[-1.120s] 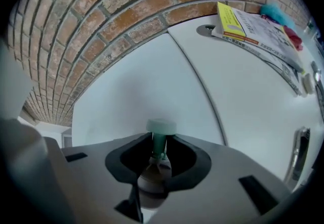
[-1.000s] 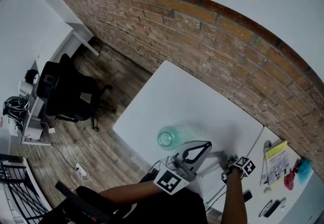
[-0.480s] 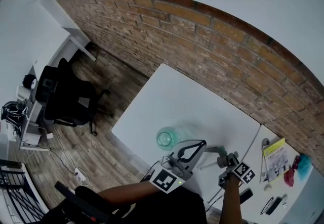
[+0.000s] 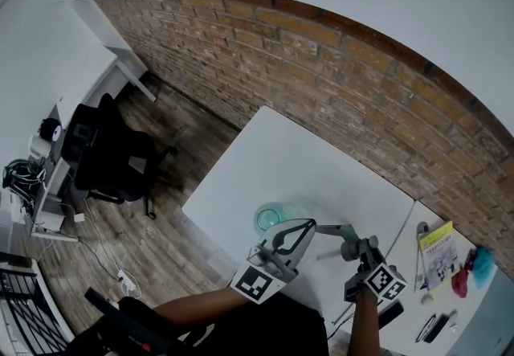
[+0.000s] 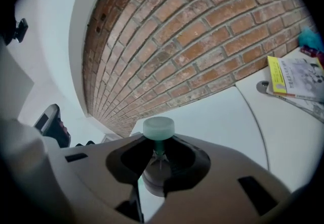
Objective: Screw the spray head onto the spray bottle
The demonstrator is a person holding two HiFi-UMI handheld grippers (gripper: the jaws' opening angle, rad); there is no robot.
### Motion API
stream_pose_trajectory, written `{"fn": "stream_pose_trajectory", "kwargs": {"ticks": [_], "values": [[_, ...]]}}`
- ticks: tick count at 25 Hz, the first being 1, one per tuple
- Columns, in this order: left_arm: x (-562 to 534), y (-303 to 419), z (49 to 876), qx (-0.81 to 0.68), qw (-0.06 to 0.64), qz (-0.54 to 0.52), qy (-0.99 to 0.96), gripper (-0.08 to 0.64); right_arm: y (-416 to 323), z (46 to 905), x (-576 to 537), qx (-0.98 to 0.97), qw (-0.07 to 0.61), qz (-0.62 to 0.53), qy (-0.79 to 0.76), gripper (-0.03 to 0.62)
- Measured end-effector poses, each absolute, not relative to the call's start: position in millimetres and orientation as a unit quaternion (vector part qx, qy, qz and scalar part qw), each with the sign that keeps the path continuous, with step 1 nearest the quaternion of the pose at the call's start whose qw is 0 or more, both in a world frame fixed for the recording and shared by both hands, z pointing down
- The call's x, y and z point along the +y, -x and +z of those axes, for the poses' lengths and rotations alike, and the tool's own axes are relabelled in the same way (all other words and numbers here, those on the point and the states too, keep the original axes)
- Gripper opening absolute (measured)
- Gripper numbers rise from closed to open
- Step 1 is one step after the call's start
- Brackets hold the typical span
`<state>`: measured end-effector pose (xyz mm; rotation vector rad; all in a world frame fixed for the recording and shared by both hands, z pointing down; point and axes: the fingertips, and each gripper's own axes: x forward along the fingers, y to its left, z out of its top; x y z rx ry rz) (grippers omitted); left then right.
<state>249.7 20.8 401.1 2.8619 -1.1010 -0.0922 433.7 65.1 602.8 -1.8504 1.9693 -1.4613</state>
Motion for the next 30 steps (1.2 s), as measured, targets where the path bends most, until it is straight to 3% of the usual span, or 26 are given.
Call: {"fn": "stream_pose_trajectory", "kwargs": {"ticks": [30], "values": [[28,-222,408,-0.374,0.033,-0.017,-0.927,-0.008,-416,463,47,0.696,0.099,-0.365,0.610,0.078]]}}
